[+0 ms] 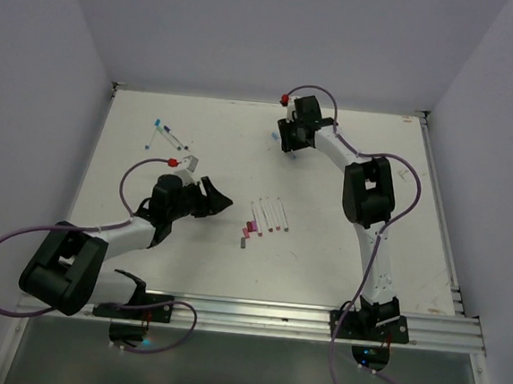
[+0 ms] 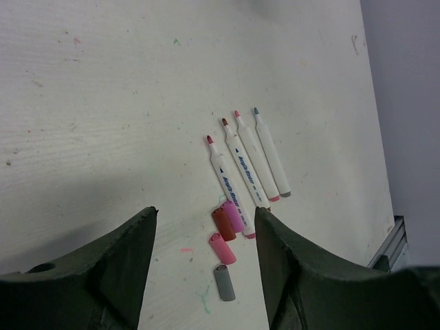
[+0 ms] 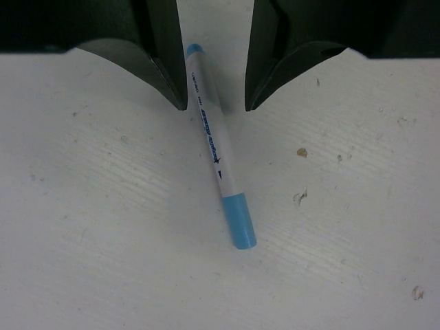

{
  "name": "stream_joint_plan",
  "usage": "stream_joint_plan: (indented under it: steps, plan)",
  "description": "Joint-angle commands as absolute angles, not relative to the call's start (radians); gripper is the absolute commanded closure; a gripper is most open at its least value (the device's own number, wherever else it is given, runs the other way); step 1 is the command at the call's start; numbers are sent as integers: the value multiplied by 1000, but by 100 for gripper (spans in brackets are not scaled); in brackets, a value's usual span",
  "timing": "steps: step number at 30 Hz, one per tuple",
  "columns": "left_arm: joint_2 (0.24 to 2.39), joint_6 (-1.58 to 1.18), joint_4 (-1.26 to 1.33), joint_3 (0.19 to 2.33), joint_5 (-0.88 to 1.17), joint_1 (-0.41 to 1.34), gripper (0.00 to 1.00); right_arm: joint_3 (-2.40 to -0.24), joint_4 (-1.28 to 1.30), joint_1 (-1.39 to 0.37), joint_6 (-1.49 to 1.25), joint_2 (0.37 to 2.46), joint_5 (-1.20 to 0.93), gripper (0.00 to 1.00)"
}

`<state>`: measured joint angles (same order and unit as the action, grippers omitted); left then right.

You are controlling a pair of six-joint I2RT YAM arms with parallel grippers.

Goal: Open the pen caps

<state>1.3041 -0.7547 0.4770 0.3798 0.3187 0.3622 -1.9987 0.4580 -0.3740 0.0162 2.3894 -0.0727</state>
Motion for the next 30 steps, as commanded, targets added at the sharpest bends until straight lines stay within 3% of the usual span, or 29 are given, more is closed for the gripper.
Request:
stream_joint_plan:
  steps: [1,5,13,21,23,28,30]
  plan:
    - [1308,-736,543,390,354,347,39,-2017,469,-376,34,2402,-104,59]
    - [1298,-749,551,373,371,336,41,-2028,485,-376,40,2419,-115,66]
    - [1247,-741,522,365,364,331,43,-2080,546,-377,66,2459,-87,67]
    - [1226,-758,517,365,390,328,43,-2071,535,-383,45,2448,-119,90]
    - [1218,-753,503,380,402,328,43,-2056,502,-383,15,2422,-130,100]
    - [1160,-765,460,391,414,328,43,-2011,463,-385,-49,2326,-112,100]
    - [1149,-767,405,403,422,328,44,-1817,378,-390,-98,2142,-115,100]
